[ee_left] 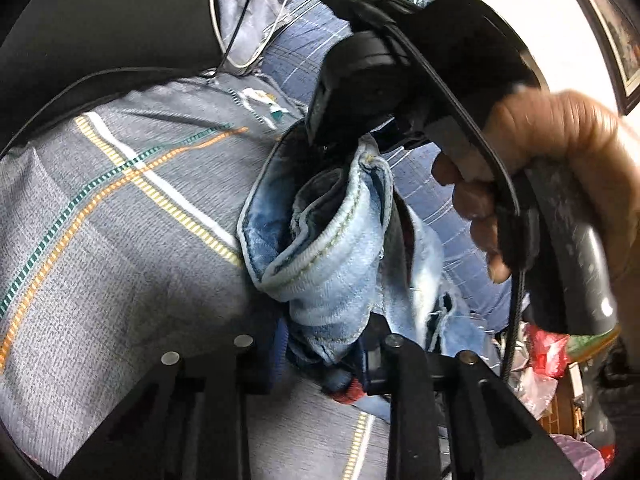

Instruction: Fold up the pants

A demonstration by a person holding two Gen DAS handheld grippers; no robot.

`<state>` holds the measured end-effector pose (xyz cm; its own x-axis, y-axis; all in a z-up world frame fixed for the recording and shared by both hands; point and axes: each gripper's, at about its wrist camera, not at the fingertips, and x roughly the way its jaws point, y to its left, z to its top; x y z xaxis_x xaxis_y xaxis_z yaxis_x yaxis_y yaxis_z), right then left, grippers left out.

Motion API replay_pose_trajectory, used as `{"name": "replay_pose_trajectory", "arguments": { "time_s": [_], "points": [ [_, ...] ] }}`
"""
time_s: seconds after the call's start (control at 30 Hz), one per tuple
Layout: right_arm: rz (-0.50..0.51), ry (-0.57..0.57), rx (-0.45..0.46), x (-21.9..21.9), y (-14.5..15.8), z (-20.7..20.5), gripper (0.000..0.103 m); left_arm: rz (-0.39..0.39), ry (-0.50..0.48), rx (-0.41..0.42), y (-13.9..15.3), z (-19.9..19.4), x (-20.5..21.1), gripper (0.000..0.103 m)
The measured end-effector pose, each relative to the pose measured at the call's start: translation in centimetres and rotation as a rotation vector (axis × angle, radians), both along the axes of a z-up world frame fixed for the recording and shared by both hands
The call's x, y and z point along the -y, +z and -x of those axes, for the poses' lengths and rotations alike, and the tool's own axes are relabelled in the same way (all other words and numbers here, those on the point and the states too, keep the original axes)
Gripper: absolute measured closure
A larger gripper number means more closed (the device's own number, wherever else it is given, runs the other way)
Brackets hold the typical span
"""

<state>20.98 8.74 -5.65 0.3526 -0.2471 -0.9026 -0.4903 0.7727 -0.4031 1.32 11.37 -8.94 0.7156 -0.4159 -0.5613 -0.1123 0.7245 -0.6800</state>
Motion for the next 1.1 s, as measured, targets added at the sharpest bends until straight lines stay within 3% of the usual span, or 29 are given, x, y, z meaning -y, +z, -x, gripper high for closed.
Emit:
{"name": "replay_pose_trajectory", "arguments": {
  "time_s": [0.33, 0.63, 0.87, 1.1],
  "points": [
    [-0.218, -0.01, 0.101, 4.4, 6.6, 2.9, 0.09, -0.079, -0.027, 0.113, 4.6, 2.5, 3.4, 0.079],
    [-0.494, -0.126, 0.189, 14.7, 11.3, 5.0, 0.09, -0.233, -0.113, 0.211, 8.8, 3.1, 10.4, 0.08],
    [-0.72, -0.296, 0.232, 26.9, 10.5, 6.6, 0.092, -0.359, -0.273, 0.262, 9.6, 3.6, 19.1, 0.083],
    [-0.931, -0.474, 0.228, 38.7, 5.7, 8.5, 0.093, -0.5, -0.431, 0.231, 6.5, 3.9, 27.9, 0.085]
  ]
}}
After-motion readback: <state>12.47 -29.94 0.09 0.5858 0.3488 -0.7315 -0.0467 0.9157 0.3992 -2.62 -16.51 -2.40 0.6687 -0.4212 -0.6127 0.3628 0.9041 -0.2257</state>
